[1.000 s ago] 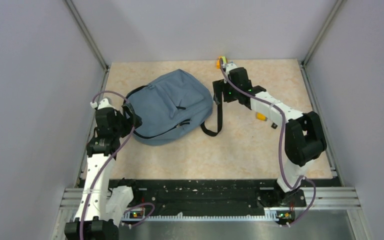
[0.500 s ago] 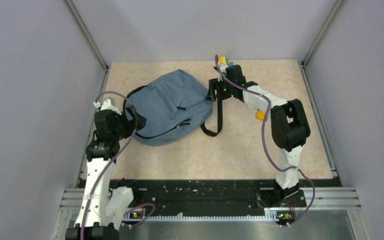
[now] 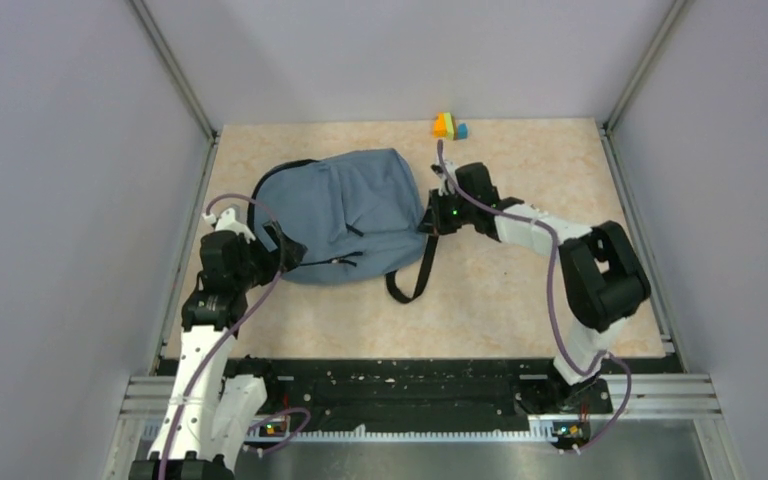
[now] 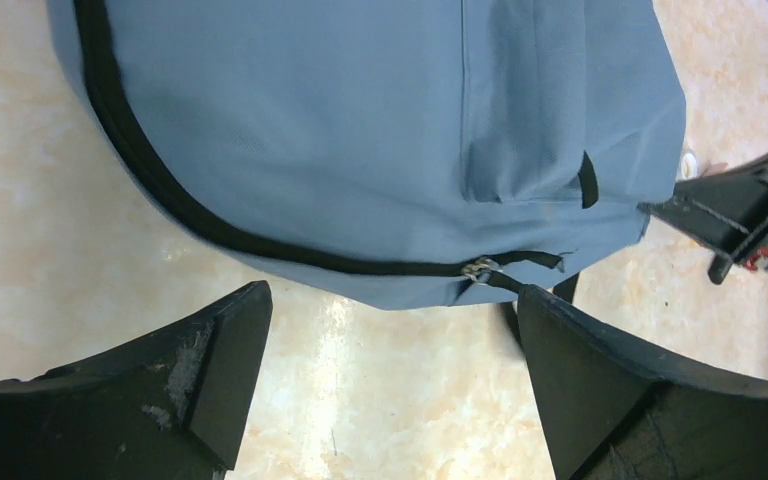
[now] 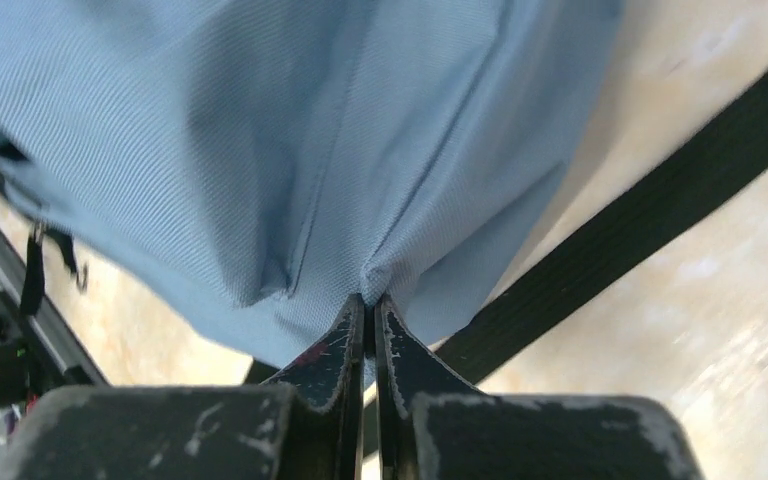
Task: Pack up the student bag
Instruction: Adjust the student bag at the center of the board, then unzip the student bag at the center of the board.
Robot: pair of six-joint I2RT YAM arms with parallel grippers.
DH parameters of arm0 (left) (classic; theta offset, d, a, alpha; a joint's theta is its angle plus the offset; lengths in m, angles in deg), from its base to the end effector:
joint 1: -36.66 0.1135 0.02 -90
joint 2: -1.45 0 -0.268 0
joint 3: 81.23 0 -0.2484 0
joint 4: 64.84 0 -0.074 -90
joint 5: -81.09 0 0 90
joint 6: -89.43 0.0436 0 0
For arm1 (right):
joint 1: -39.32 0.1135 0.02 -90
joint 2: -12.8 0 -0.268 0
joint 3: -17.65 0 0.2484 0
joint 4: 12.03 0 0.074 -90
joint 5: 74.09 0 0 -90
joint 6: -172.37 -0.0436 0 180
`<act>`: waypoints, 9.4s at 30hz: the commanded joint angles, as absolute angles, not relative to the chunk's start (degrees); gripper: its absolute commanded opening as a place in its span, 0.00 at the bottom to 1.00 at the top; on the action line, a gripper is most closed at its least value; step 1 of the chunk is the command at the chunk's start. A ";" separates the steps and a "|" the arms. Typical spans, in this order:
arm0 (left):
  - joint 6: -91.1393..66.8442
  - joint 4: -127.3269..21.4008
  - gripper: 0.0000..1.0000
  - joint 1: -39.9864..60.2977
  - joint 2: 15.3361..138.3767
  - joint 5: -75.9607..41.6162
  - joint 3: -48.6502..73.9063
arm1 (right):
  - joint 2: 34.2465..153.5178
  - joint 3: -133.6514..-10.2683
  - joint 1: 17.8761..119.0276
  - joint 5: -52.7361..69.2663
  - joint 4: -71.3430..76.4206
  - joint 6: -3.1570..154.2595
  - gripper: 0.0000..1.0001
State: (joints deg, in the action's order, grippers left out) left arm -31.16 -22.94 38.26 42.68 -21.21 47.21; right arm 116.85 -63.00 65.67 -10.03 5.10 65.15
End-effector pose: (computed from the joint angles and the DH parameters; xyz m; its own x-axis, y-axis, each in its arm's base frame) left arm 0.1624 -0.0048 0.2736 -0.5289 -0.5122 -0.6767 -0.1336 0.8377 -0.5296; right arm 0.3491 0.1942 0.2013 -0.7626 -0.0806 -0.6418 -0.4934 0.7141 0.4965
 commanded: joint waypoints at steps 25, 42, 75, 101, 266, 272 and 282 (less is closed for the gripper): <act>-19.09 -18.54 0.97 28.64 56.51 -31.72 32.66 | 77.90 -50.40 92.21 14.95 13.95 68.51 0.63; -10.52 -23.63 0.97 28.66 58.55 -10.89 32.46 | 102.76 -61.79 102.64 14.92 0.85 62.78 0.55; -11.20 -22.69 0.96 28.62 59.48 -13.79 32.24 | 103.50 -68.85 105.18 29.87 10.75 69.46 0.50; -11.20 -22.81 0.96 28.58 59.89 -14.18 32.32 | 109.84 -70.22 106.65 27.08 12.44 70.08 0.29; -34.40 -33.46 0.00 4.38 60.19 12.49 42.72 | 103.49 -77.73 77.49 4.28 10.14 75.88 0.00; -40.77 -48.58 0.00 4.37 60.31 -0.58 51.72 | 107.35 -78.49 73.19 1.85 9.55 77.11 0.07; -43.00 -50.00 0.00 4.36 70.28 -0.36 48.33 | 104.27 -78.33 81.26 25.11 13.97 78.22 0.71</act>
State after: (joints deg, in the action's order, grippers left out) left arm -41.60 -47.96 4.06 66.97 1.33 49.33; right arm 108.39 -76.07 75.68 10.39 14.35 75.45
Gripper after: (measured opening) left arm 0.011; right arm 0.686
